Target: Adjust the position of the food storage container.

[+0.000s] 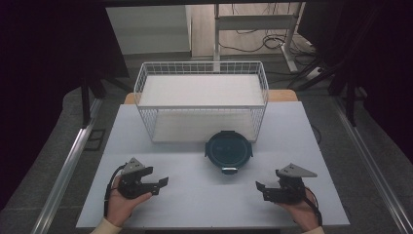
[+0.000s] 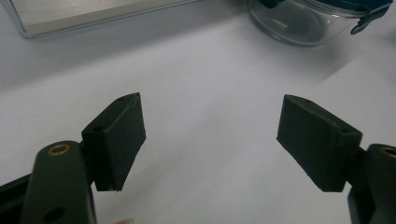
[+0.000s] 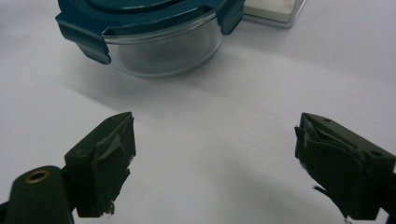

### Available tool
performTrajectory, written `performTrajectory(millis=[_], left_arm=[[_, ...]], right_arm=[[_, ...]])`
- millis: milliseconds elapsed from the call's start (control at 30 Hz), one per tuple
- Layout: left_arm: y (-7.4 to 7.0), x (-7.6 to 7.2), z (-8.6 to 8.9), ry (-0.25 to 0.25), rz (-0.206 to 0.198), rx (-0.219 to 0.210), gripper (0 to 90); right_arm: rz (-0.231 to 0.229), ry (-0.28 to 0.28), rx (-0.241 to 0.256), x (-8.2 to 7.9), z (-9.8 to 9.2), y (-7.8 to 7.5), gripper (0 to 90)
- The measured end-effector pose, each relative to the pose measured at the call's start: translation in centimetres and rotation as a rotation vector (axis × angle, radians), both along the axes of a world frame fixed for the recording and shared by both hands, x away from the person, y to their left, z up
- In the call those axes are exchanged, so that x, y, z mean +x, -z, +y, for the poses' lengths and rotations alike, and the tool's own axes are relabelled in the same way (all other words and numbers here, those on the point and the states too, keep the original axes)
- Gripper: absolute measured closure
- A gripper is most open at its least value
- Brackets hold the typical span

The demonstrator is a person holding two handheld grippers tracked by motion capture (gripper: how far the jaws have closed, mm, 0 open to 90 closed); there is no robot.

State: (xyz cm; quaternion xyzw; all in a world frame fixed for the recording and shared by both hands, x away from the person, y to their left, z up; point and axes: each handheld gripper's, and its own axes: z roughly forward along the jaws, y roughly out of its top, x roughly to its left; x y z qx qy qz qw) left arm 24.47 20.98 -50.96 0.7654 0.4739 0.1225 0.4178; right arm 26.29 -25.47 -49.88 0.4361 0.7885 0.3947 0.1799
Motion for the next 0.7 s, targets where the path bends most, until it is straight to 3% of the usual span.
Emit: performTrajectory(millis=[433,700], left_arm=[[0.05,-0.21,0.06,-0.002,-0.012,0.026,22.4],[0.05,-0.25,0.20,-0.006,-0.020,0.025,22.4]], right_arm=[[-0.005,0.013,0.010,-0.04,-0.79,-0.46,18.7],[0.024,0.002,0.031,0.22,-0.67,-0.44,22.3]])
